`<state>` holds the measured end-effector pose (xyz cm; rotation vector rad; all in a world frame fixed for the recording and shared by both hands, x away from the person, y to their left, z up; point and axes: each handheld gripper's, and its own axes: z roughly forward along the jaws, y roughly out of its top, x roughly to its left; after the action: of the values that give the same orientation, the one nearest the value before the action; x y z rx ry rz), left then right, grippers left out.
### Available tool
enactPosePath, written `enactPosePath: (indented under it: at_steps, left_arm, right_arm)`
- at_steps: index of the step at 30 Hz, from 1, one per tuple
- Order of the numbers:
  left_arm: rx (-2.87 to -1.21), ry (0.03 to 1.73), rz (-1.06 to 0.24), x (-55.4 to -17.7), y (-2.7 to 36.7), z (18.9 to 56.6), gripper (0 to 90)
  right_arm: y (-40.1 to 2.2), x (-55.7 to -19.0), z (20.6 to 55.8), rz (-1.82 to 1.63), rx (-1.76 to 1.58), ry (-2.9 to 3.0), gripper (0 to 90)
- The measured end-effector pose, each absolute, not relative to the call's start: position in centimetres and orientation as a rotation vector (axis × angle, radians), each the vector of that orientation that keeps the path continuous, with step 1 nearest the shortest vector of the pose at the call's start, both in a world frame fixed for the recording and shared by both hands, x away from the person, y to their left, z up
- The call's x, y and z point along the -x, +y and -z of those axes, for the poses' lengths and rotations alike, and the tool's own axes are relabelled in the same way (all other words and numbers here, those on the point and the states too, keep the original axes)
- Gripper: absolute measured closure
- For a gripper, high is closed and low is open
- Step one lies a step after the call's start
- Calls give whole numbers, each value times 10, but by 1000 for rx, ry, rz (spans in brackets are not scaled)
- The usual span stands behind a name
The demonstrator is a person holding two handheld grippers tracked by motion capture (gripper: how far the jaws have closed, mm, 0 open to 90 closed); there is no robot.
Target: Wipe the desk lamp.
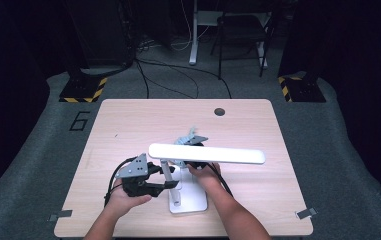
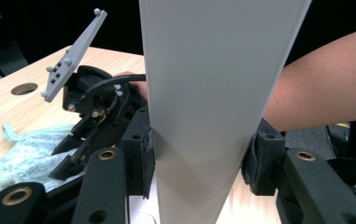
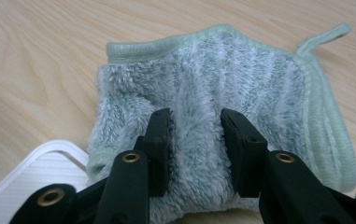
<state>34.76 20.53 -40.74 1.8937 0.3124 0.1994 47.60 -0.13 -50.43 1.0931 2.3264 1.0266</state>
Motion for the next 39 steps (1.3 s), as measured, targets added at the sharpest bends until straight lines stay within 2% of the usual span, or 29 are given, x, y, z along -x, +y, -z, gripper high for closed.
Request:
enactPosePath:
  at_steps: [6, 9, 11, 16, 21, 24, 39]
  left_arm:
    - [-1891, 314, -203, -348, 205, 408, 526]
    - [-1890, 317, -206, -347, 206, 408, 526]
    - [-1884, 317, -196, -348, 206, 408, 526]
    - [-1883, 313, -192, -349, 206, 409, 526]
    - [-1886, 308, -195, -349, 206, 408, 527]
    - [-1891, 329, -215, -347, 207, 408, 528]
    - [-1904, 392, -263, -342, 207, 406, 535]
  right_arm:
    - [8, -477, 507, -1014, -1048, 2316, 555]
    - [8, -476, 508, -972, -984, 2302, 456]
    - [7, -476, 509, -969, -998, 2290, 446]
    - [12, -474, 509, -990, -1063, 2319, 565]
    - [24, -475, 508, -1073, -1081, 2378, 593]
    - [32, -469, 512, -990, -926, 2373, 635]
    - [17, -473, 511, -998, -888, 2422, 654]
